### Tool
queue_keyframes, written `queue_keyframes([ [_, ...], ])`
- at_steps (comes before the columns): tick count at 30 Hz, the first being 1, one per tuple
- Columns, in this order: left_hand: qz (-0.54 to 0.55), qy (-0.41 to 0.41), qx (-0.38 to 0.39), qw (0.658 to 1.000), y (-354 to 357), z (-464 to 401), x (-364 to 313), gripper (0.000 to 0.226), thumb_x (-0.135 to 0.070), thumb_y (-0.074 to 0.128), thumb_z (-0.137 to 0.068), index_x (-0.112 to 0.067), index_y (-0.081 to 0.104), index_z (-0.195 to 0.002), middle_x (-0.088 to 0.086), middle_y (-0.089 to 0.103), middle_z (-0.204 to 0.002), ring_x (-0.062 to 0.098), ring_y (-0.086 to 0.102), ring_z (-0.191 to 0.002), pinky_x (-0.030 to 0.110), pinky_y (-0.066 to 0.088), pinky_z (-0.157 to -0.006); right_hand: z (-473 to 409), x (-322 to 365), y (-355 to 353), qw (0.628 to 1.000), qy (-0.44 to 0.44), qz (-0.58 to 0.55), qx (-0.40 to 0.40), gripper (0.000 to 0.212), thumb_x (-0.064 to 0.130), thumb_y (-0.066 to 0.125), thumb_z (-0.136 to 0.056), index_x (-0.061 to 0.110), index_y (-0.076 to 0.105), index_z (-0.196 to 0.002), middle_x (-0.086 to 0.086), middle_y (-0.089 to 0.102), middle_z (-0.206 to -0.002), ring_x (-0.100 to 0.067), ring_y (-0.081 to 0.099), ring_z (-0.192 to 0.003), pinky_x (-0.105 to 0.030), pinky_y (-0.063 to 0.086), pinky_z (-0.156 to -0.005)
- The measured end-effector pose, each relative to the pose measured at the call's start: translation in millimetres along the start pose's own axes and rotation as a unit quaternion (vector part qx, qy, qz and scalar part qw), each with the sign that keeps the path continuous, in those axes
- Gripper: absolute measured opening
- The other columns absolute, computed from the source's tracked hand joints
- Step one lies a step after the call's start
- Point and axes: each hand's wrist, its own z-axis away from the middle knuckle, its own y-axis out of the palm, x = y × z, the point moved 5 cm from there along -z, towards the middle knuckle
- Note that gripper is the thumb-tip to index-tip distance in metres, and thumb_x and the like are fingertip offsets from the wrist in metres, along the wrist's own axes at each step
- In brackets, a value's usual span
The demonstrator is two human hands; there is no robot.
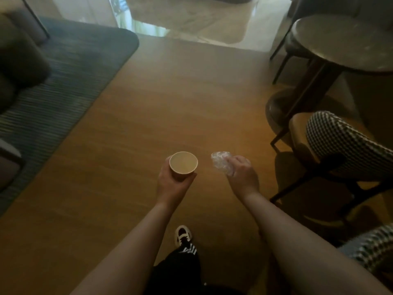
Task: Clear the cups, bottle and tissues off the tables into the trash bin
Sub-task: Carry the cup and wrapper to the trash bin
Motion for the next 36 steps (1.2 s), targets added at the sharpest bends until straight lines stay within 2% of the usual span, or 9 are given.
queue_keyframes([
  [3, -0.004, -0.002, -0.023, 1.000, -15, -85, 1, 0.063, -0.026, 0.088, -0.064, -0.024, 0.054, -0.117, 0.000, 0.063, -0.111, 0.019, 0.061, -0.104, 0.044, 0.052, -0.088, -80, 28, 19, 1.000, -0.009, -0.004, 0.017, 0.032, 0.015, 0.056, -0.088, 0.020, 0.064, -0.119, -0.003, 0.063, -0.110, -0.025, 0.053, -0.102, -0.035, 0.048, -0.077],
  [6, -0.021, 0.002, -0.052, 0.998, -27, -166, -8, 0.065, -0.031, 0.088, -0.063, -0.029, 0.051, -0.118, -0.004, 0.064, -0.109, 0.017, 0.062, -0.102, 0.035, 0.051, -0.086, -150, 51, 31, 1.000, -0.006, 0.000, 0.021, 0.034, 0.014, 0.056, -0.088, 0.020, 0.063, -0.120, -0.003, 0.062, -0.111, -0.026, 0.053, -0.103, -0.034, 0.046, -0.076],
  [11, -0.006, -0.006, -0.073, 0.997, -19, -284, -10, 0.069, -0.034, 0.087, -0.063, -0.027, 0.051, -0.122, -0.002, 0.065, -0.112, 0.018, 0.062, -0.104, 0.043, 0.050, -0.090, -262, 69, 56, 1.000, -0.004, -0.015, 0.026, 0.032, 0.014, 0.053, -0.090, 0.019, 0.063, -0.119, -0.004, 0.062, -0.110, -0.026, 0.052, -0.103, -0.031, 0.041, -0.076],
  [15, -0.009, -0.009, -0.079, 0.997, 4, -385, 2, 0.072, -0.046, 0.082, -0.059, -0.031, 0.050, -0.122, -0.003, 0.063, -0.114, 0.017, 0.060, -0.106, 0.043, 0.051, -0.090, -368, 75, 88, 0.999, -0.021, -0.021, 0.034, 0.033, 0.016, 0.056, -0.088, 0.019, 0.062, -0.120, -0.003, 0.061, -0.110, -0.026, 0.052, -0.102, -0.032, 0.042, -0.075],
  [18, 0.001, -0.012, -0.098, 0.995, 22, -477, 13, 0.072, -0.048, 0.081, -0.059, -0.032, 0.049, -0.122, -0.005, 0.063, -0.114, 0.016, 0.060, -0.106, 0.043, 0.052, -0.090, -466, 73, 115, 0.998, -0.043, -0.020, 0.045, 0.031, 0.016, 0.055, -0.089, 0.020, 0.062, -0.120, -0.003, 0.061, -0.111, -0.024, 0.052, -0.103, -0.033, 0.044, -0.076],
  [23, -0.022, -0.016, -0.130, 0.991, 44, -647, -3, 0.066, -0.047, 0.083, -0.058, -0.040, 0.049, -0.115, -0.014, 0.064, -0.104, 0.012, 0.062, -0.100, 0.027, 0.050, -0.082, -652, 81, 135, 0.995, -0.074, -0.014, 0.069, 0.031, 0.017, 0.055, -0.090, 0.021, 0.062, -0.120, -0.004, 0.061, -0.112, -0.025, 0.053, -0.101, -0.032, 0.044, -0.078],
  [25, -0.032, -0.014, -0.144, 0.989, 50, -707, -17, 0.067, -0.044, 0.085, -0.060, -0.036, 0.050, -0.116, -0.015, 0.064, -0.103, 0.011, 0.061, -0.099, 0.024, 0.048, -0.080, -717, 92, 135, 0.993, -0.095, -0.012, 0.071, 0.032, 0.017, 0.058, -0.088, 0.021, 0.063, -0.119, -0.004, 0.062, -0.110, -0.026, 0.054, -0.099, -0.031, 0.042, -0.077],
  [29, -0.029, -0.017, -0.156, 0.987, 60, -808, -35, 0.069, -0.040, 0.086, -0.061, -0.031, 0.051, -0.120, -0.011, 0.063, -0.107, 0.012, 0.061, -0.101, 0.033, 0.052, -0.086, -832, 117, 142, 0.991, -0.106, -0.005, 0.081, 0.033, 0.017, 0.056, -0.089, 0.021, 0.062, -0.121, -0.005, 0.061, -0.111, -0.025, 0.053, -0.101, -0.033, 0.043, -0.081],
  [36, -0.043, -0.027, -0.176, 0.983, 63, -974, -26, 0.065, -0.047, 0.083, -0.062, -0.042, 0.047, -0.115, -0.009, 0.061, -0.112, 0.013, 0.058, -0.104, 0.033, 0.050, -0.087, -1009, 166, 190, 0.985, -0.143, -0.018, 0.094, 0.034, 0.017, 0.057, -0.088, 0.020, 0.061, -0.122, -0.004, 0.061, -0.111, -0.025, 0.053, -0.101, -0.036, 0.045, -0.081],
])
